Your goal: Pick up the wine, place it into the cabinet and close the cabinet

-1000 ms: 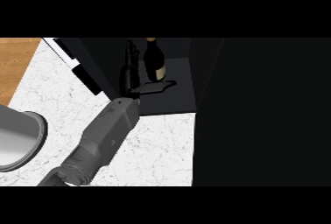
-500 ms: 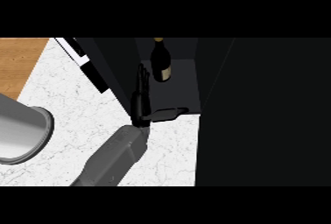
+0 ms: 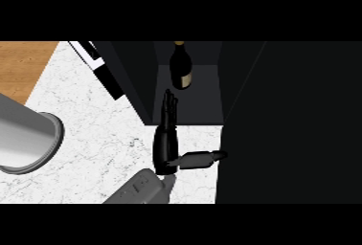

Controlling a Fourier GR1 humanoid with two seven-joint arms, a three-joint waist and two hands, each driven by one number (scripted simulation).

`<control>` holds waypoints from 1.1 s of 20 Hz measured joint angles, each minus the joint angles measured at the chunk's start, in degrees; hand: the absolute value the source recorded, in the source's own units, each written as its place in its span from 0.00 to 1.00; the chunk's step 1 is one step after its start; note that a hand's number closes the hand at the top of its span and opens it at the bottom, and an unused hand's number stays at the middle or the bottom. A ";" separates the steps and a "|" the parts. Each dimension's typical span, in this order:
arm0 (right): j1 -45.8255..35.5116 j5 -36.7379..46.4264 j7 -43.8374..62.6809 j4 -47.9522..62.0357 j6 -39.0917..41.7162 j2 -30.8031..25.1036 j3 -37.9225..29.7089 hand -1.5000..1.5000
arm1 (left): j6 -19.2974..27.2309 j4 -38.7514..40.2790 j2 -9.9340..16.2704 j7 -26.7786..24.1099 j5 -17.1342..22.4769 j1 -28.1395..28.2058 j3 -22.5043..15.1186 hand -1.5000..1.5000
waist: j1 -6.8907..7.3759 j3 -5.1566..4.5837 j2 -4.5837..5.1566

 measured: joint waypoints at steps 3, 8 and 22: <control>-0.11 0.19 -0.12 -0.04 -0.34 0.10 0.23 0.00 | 3.40 -7.30 0.32 1.75 -2.24 4.29 -2.55 0.00 | 0.15 -0.01 0.00; 0.07 0.45 0.58 -0.43 -0.87 -0.06 0.89 0.00 | 7.45 -18.49 4.37 4.86 -6.09 11.66 -5.66 0.00 | 0.17 -0.01 -0.02; 1.46 -0.75 2.57 -0.11 3.49 -1.06 1.55 1.00 | 6.53 -40.50 16.61 6.79 -12.07 26.81 -10.34 0.00 | 0.06 0.03 0.07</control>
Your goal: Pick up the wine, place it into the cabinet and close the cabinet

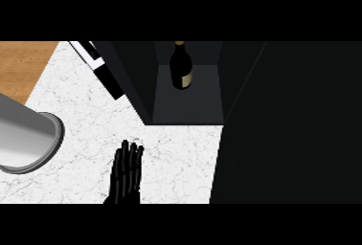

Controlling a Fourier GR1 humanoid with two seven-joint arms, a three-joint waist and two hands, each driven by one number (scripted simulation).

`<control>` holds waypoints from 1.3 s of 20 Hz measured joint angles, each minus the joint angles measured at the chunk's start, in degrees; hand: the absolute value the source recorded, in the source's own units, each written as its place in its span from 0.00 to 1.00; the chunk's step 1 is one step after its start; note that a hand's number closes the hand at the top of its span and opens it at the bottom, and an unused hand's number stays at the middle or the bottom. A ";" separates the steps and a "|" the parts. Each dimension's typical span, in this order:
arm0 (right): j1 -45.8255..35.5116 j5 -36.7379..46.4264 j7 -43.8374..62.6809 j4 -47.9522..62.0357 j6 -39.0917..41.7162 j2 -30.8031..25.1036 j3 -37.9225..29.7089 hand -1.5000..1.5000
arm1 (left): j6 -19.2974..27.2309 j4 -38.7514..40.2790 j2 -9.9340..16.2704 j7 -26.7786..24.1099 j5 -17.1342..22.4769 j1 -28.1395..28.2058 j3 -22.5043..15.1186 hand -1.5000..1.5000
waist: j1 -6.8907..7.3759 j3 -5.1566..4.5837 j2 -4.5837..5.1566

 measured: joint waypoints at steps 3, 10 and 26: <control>2.36 -0.36 -0.89 -0.13 2.37 -0.28 1.15 1.00 | -1.74 -4.69 4.19 0.12 -0.09 3.11 -0.52 0.00 | -0.09 -0.01 -0.03; 4.47 -1.08 -0.84 -0.03 4.92 0.03 4.29 1.00 | -7.86 -10.77 12.41 -0.33 2.14 8.21 3.80 0.00 | -0.07 -0.05 0.03; 10.35 -1.73 3.94 -0.34 6.04 3.92 26.61 1.00 | -19.88 -17.99 23.35 -3.33 12.80 20.03 22.22 0.00 | 0.25 -0.12 -0.22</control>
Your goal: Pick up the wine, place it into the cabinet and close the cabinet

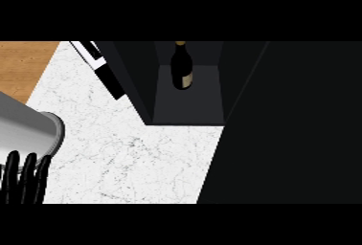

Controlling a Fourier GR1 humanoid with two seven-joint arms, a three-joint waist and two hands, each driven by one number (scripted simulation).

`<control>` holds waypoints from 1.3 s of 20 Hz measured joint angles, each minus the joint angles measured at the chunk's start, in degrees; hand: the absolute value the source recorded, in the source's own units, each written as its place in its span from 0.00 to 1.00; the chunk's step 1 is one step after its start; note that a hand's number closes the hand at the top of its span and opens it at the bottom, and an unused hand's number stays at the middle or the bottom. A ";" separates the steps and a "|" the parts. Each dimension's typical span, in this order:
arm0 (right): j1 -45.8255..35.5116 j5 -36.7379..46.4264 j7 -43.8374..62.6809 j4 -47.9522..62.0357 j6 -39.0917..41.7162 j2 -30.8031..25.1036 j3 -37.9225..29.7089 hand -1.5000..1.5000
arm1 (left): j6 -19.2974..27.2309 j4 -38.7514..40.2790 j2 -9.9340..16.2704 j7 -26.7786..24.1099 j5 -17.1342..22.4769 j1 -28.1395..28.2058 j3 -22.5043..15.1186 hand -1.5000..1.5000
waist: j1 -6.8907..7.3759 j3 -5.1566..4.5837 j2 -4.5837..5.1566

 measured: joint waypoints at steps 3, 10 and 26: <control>-0.60 0.79 0.92 0.07 -1.94 1.26 3.80 1.00 | -2.16 0.12 1.20 0.12 2.02 1.59 3.55 0.00 | -0.12 -0.02 -0.04; -1.98 8.05 1.59 -0.25 -9.38 2.93 13.71 1.00 | -8.47 0.58 4.56 0.70 6.14 5.46 11.46 0.00 | -0.25 -0.07 -0.21; -18.71 23.03 1.81 1.26 -30.17 -3.24 20.42 1.00 | -18.15 1.93 6.52 4.52 12.39 6.66 20.42 0.00 | 0.53 -0.11 0.04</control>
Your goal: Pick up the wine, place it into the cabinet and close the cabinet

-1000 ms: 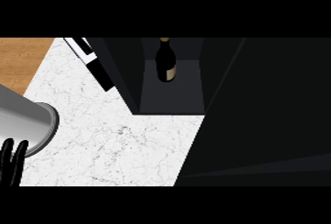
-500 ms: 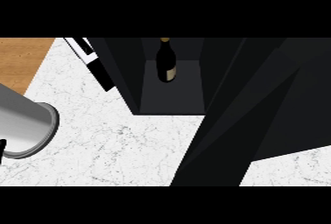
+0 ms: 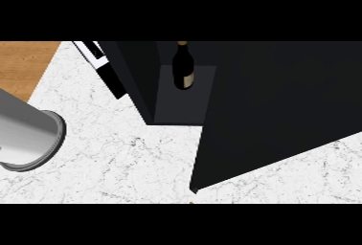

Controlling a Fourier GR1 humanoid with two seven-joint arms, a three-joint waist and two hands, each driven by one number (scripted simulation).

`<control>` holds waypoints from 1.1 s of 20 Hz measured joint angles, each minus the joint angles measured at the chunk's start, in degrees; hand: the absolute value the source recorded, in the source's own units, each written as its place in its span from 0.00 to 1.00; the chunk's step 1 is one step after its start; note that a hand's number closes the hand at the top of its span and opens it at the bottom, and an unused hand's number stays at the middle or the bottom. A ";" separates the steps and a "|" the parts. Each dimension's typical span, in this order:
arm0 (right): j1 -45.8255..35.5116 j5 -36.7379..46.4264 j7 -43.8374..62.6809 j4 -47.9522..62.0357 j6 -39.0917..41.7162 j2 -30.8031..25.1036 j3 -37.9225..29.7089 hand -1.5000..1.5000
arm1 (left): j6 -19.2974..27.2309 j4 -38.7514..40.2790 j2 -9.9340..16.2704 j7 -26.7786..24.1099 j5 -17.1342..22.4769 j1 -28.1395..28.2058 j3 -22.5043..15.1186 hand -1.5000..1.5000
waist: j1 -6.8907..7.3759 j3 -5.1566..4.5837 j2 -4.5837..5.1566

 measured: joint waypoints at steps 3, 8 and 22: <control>-4.77 -1.07 1.00 0.79 -3.22 -1.80 0.87 1.00 | 0.12 -0.02 -0.79 1.06 0.03 -1.17 -0.40 0.00 | 0.23 0.00 0.16; -13.51 -6.09 1.76 3.52 -8.39 -2.28 -0.15 1.00 | 1.23 -0.59 -1.60 2.92 -0.18 -2.92 -1.06 0.00 | 0.92 -0.02 0.42; -48.09 -18.51 -5.83 36.69 -14.18 6.19 -13.91 1.00 | 1.65 1.85 -5.28 5.13 -2.05 -6.62 -0.95 0.00 | 1.16 0.07 0.58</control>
